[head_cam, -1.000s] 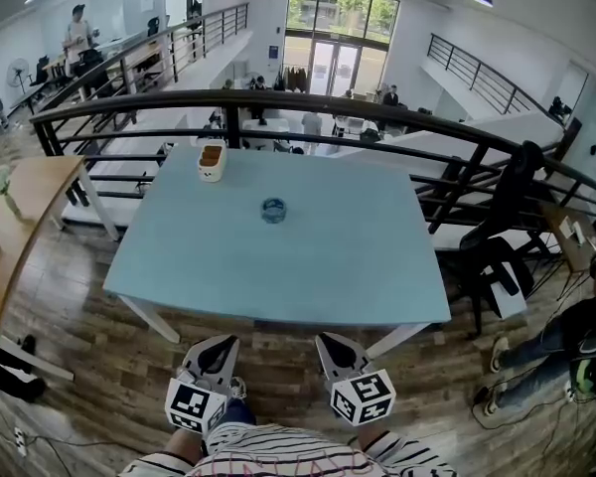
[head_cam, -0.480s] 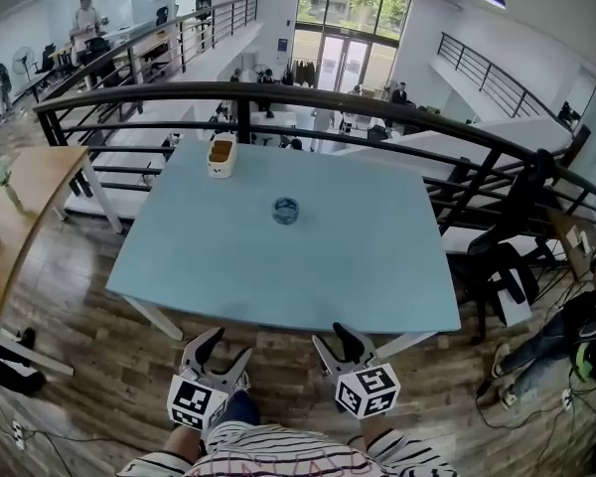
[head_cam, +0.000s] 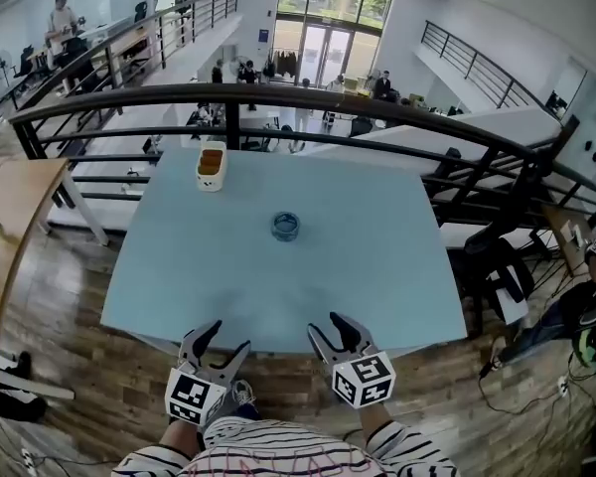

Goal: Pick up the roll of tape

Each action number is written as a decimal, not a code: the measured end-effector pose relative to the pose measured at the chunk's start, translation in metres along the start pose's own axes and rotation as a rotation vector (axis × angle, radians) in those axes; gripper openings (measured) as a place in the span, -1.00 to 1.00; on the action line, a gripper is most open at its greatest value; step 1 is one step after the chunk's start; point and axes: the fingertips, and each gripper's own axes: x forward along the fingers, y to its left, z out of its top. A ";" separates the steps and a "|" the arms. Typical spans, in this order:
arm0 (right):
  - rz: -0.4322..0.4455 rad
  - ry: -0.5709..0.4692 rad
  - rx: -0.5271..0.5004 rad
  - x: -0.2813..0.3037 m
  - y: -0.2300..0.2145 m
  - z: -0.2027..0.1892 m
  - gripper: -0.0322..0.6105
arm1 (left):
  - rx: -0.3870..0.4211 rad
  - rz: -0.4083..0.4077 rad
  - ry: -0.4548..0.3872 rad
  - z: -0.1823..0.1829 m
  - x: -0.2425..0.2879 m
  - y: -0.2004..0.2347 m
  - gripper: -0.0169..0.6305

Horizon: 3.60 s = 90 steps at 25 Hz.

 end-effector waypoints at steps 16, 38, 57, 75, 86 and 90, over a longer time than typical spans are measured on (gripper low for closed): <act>-0.064 0.177 -0.227 0.156 -0.038 0.026 -0.27 | 0.084 -0.131 0.006 0.006 0.076 0.123 -0.18; 0.204 0.582 -0.685 0.350 -0.122 -0.008 -0.27 | -0.087 0.134 0.035 -0.010 0.125 0.171 -0.18; 0.194 0.672 -0.739 0.432 -0.137 -0.061 -0.27 | -0.160 0.302 0.136 -0.034 0.097 0.183 -0.18; 0.223 0.741 -0.741 0.400 -0.137 -0.064 -0.58 | -0.139 0.245 0.120 -0.026 0.103 0.180 -0.18; 0.088 0.592 -0.585 0.336 -0.150 -0.036 -0.61 | -0.073 0.100 0.081 -0.012 0.126 0.161 -0.18; 0.022 0.526 -0.542 0.305 -0.154 -0.022 -0.61 | -0.046 0.055 0.064 -0.005 0.131 0.151 -0.18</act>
